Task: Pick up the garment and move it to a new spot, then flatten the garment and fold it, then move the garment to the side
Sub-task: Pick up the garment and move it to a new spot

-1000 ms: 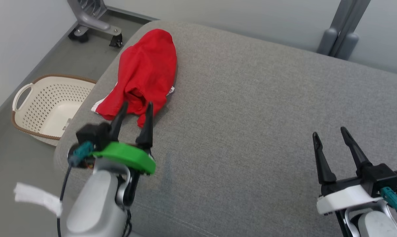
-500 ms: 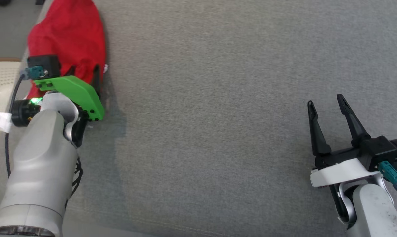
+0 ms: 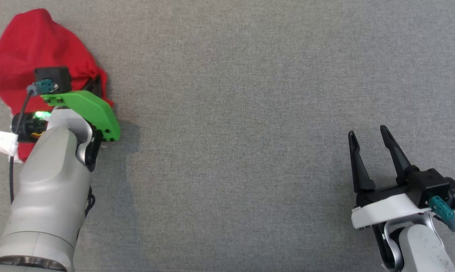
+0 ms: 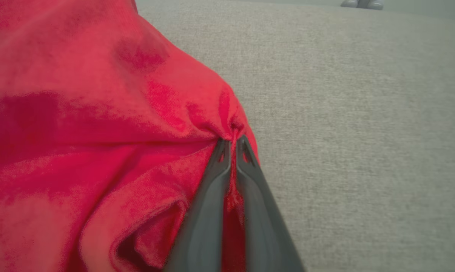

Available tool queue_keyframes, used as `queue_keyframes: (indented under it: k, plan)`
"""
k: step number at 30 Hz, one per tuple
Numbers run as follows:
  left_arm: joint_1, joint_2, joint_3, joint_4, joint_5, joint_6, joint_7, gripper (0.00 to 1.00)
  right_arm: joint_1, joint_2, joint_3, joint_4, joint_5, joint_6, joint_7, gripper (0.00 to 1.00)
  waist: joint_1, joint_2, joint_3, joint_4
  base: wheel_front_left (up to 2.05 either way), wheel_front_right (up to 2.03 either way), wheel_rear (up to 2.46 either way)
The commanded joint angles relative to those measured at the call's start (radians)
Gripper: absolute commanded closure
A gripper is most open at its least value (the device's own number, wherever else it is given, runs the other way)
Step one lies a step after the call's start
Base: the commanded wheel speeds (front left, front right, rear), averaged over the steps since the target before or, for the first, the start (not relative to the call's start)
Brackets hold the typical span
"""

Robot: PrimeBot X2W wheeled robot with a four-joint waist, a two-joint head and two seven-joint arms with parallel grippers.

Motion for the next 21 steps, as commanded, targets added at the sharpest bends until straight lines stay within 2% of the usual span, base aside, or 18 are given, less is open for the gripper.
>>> queue_keyframes:
  k: [1,4,6,9,14,18,21]
  plan:
    - [-0.003,-0.007,-0.009,-0.031,-0.012,-0.007,-0.007,1.00,0.024,0.005,-0.003,0.006,0.010,-0.002,-0.003,0.00,-0.0001,0.0000,-0.081,0.012,0.00,0.00,0.00]
    - [0.007,-0.048,-0.041,-0.133,-0.063,-0.013,0.017,1.00,0.048,0.012,0.001,0.012,0.016,-0.002,-0.003,0.00,-0.0001,0.0000,-0.133,0.008,0.00,0.00,0.00]
    - [0.036,-0.073,-0.079,-0.251,-0.137,-0.013,0.062,1.00,0.062,0.016,-0.001,0.014,0.020,-0.002,-0.003,0.00,-0.0001,0.0000,-0.166,0.000,0.00,0.00,0.00]
    - [0.099,-0.073,-0.142,-0.481,-0.282,-0.013,0.178,1.00,0.082,0.024,-0.003,0.012,0.027,-0.002,-0.003,0.00,-0.0001,0.0000,-0.208,-0.017,0.00,0.00,0.00]
    - [0.226,-0.086,-0.206,-0.820,-0.445,-0.014,0.321,1.00,0.110,0.028,0.016,0.009,0.046,-0.002,-0.003,0.00,-0.0001,0.0000,-0.259,-0.068,0.00,0.00,0.00]
    - [0.327,-0.115,-0.270,-1.048,-0.542,0.025,0.414,1.00,0.122,0.030,0.027,-0.005,0.074,-0.002,-0.003,0.00,-0.0001,0.0000,-0.271,-0.130,0.00,0.00,0.00]
    - [0.395,-0.130,-0.326,-1.169,-0.608,0.079,0.463,1.00,0.124,0.030,0.037,-0.014,0.091,-0.002,-0.003,0.00,-0.0001,0.0000,-0.263,-0.192,0.00,0.00,0.00]
